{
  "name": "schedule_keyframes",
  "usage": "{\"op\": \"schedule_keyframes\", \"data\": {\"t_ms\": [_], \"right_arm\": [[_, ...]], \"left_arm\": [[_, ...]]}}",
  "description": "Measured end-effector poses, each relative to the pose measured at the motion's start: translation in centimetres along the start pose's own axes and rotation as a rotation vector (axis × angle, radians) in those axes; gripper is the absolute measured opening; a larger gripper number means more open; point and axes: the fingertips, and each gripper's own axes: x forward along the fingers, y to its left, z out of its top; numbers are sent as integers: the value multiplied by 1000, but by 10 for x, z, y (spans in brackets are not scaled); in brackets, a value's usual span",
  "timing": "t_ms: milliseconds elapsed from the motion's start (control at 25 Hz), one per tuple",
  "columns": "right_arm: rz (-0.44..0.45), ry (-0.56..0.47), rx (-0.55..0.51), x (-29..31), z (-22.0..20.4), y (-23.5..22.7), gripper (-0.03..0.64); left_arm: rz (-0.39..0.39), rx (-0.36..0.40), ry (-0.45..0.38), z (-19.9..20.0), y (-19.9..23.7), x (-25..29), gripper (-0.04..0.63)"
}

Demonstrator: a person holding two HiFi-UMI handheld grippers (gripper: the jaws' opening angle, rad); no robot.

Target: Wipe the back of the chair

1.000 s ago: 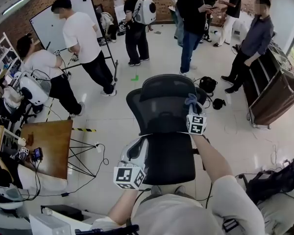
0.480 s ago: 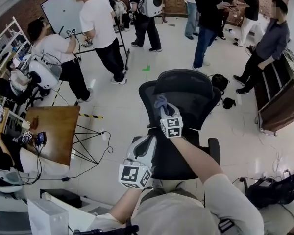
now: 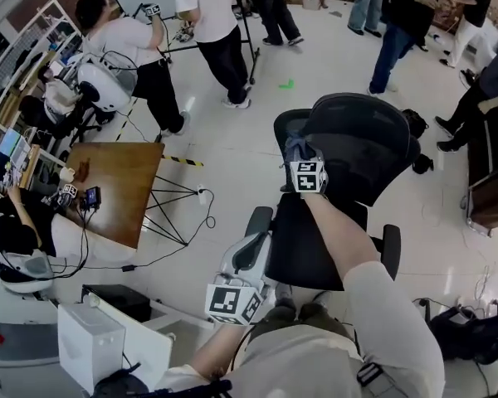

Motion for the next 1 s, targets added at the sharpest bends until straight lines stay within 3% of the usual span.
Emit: {"op": "schedule_keyframes", "data": {"t_ms": [240, 400, 560, 680, 880, 1000], "right_arm": [[-279, 39, 61, -85, -40, -133, 49], [-467, 83, 117, -164, -67, -247, 49], [-477, 60, 84, -194, -72, -274, 49], [-385, 32, 88, -179, -81, -236, 49], [-41, 30, 1, -104, -113, -37, 49], [57, 64, 36, -52, -117, 37, 49]], "left_arm": [[-116, -37, -25, 2, 12, 0, 192], [-226, -54, -13, -3, -18, 12, 192], [-289, -61, -3, -13, -47, 17, 192], [-270, -76, 9, -18, -54, 25, 192], [-191, -62, -20, -14, -46, 9, 192], [-126, -48, -12, -14, -49, 13, 192]]}}
